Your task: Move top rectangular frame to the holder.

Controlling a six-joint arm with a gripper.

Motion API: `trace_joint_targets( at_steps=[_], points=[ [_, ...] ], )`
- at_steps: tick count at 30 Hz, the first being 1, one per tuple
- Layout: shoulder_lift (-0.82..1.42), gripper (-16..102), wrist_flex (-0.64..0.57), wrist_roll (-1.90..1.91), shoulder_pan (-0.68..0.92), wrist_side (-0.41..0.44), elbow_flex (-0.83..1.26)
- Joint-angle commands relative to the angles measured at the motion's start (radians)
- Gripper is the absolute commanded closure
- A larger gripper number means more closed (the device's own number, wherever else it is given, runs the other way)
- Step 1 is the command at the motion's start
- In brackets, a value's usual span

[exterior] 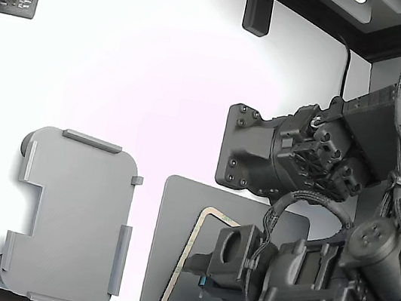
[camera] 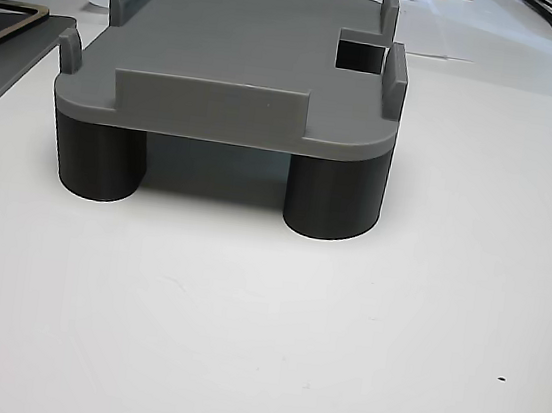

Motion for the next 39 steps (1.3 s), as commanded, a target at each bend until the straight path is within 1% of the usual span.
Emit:
trace_joint_targets(
  at_steps=[1, 4, 9, 14, 20, 33, 39],
  points=[
    [-0.067, -14, 0.006, -0.008, -0.006, -0.018, -0.054],
    [-0.126, -14, 0.017, -0.012, 0.012, -0.018, -0.091],
    [-0.176, -14, 0.003, 0.011, 0.057, -0.015, -0.086],
    [-0.224, -13, -0.057, 0.031, 0.097, -0.012, -0.095],
    [-0.302, -11, -0.101, -0.005, 0.100, -0.014, -0.138],
    [-0.380, 4, -0.106, -0.014, 0.089, -0.006, -0.167],
    [-0.391, 7, -0.106, -0.023, 0.086, -0.006, -0.167]
  ],
)
